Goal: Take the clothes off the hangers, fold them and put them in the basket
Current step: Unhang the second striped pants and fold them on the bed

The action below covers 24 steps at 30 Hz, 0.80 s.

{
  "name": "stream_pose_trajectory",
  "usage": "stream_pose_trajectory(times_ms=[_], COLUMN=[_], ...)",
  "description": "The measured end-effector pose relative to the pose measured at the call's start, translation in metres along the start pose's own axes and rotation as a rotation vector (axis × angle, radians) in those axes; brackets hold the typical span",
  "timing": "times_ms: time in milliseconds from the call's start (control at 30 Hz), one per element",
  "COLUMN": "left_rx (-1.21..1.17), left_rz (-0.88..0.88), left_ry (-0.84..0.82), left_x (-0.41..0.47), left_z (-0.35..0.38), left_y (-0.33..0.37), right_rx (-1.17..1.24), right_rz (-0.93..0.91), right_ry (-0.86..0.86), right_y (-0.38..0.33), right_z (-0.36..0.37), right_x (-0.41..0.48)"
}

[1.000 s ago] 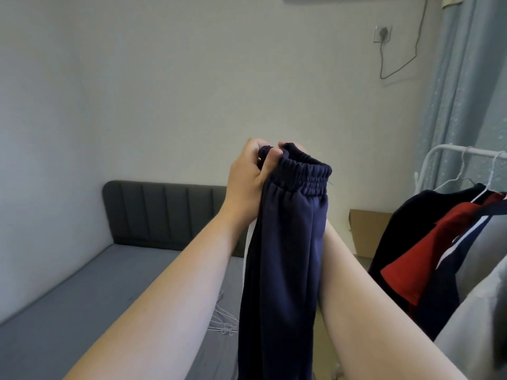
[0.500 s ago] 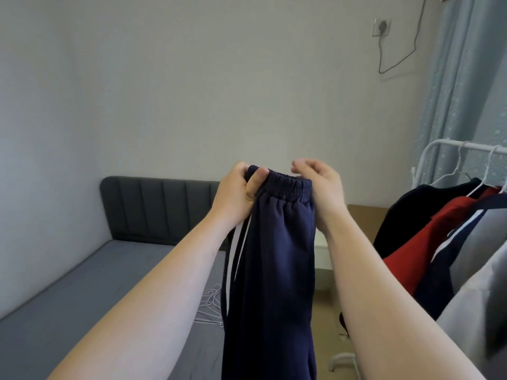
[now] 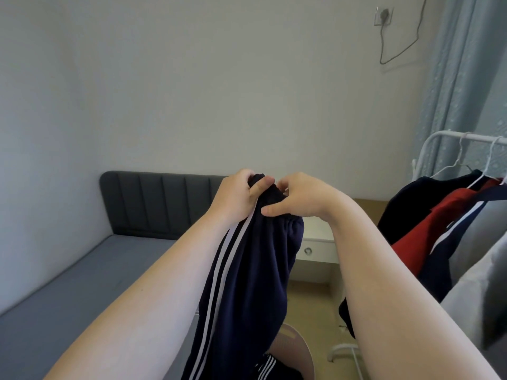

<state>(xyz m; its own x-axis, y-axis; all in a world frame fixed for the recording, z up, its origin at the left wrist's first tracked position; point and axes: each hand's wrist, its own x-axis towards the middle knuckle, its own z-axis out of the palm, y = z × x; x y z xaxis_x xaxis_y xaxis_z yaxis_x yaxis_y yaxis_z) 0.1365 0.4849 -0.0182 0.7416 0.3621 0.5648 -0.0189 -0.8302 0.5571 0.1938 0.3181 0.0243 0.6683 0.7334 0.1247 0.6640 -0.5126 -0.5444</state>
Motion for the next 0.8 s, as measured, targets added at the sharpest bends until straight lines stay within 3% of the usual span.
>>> stream_pose_trajectory(times_ms=[167, 267, 400, 533, 633, 700, 800], left_rx=[0.007, 0.024, 0.031, -0.007, -0.023, -0.027, -0.007], left_rz=[0.064, 0.081, 0.039, -0.023, -0.046, -0.057, -0.078], left_ry=[-0.095, -0.130, -0.030, 0.055, 0.057, 0.056, 0.056], left_x=[-0.002, -0.004, -0.005, -0.005, -0.007, -0.011, -0.017], left_z=[0.002, 0.003, -0.009, -0.024, -0.034, -0.041, -0.048], left_y=[-0.004, -0.017, -0.048, -0.063, -0.072, -0.081, -0.091], right_rx=[-0.318, -0.444, -0.316, -0.478, -0.500, -0.433, -0.220], right_rz=[0.072, 0.063, -0.026, -0.210, -0.337, -0.299, -0.126], right_ry=[-0.352, -0.416, -0.304, 0.033, 0.184, 0.155, -0.019], right_y=[-0.005, -0.009, -0.002, 0.002, 0.001, -0.005, -0.015], right_z=[0.012, 0.018, 0.019, 0.032, 0.042, 0.043, 0.046], right_x=[0.002, -0.002, 0.002, 0.014, 0.021, 0.024, 0.034])
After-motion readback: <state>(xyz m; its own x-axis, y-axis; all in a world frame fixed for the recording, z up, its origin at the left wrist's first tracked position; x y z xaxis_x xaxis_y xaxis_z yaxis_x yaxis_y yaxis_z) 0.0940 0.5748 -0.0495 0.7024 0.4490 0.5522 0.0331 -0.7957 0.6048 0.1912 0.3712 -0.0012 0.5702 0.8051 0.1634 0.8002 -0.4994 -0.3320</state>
